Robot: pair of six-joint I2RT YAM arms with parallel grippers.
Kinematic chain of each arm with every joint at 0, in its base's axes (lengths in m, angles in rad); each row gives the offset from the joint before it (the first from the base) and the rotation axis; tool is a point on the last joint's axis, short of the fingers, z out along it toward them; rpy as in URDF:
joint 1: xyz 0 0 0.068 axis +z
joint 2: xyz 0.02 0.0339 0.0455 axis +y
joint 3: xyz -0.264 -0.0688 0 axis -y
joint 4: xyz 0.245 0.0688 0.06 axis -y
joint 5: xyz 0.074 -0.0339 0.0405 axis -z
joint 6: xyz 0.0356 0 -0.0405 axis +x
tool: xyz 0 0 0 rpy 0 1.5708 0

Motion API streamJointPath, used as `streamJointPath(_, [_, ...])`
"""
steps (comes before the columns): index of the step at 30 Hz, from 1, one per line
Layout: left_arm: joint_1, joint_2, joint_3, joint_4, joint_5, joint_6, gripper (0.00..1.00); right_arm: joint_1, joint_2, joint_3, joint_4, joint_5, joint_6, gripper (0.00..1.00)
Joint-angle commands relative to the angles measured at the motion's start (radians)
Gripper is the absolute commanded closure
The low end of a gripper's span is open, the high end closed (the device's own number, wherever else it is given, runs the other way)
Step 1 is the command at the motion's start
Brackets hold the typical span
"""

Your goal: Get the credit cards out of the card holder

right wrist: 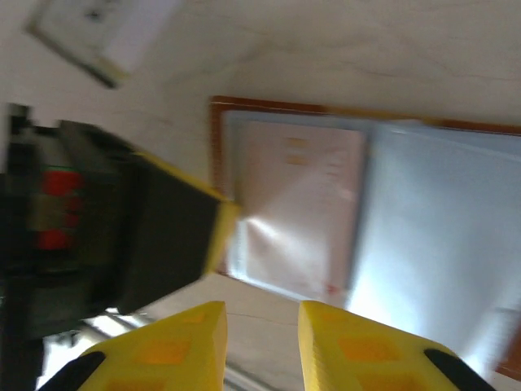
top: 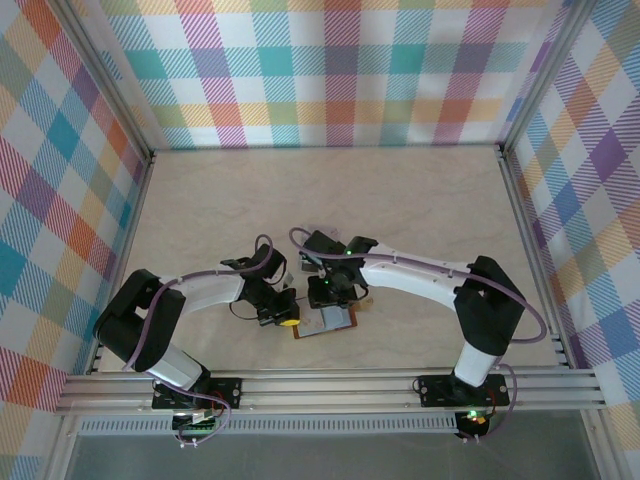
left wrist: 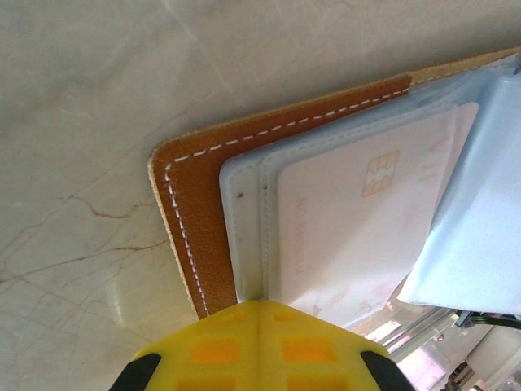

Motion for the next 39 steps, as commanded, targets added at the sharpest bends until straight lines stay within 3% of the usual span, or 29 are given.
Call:
streamJointPath(1, [-0.005,0.007,-0.003,-0.084,-0.083,0.018,1.00,-0.013,0.052,-0.027,0.108,-0.151,0.027,0.71])
streamJointPath(10, [-0.005,-0.031,0.017,-0.136,-0.107,0.035,1.00,-0.090,0.039,-0.154,0.081,-0.049,0.034,0.73])
streamJointPath(19, [-0.005,-0.068,0.045,-0.166,-0.128,0.033,0.98,-0.128,0.028,-0.175,0.075,-0.057,0.019,0.75])
streamJointPath(30, [-0.005,-0.048,0.018,-0.131,-0.137,0.024,1.00,-0.129,0.062,-0.138,0.257,-0.294,0.049,0.76])
streamJointPath(39, [-0.005,-0.045,0.012,-0.146,-0.173,0.031,1.00,-0.128,0.146,-0.129,0.309,-0.355,0.054,0.76])
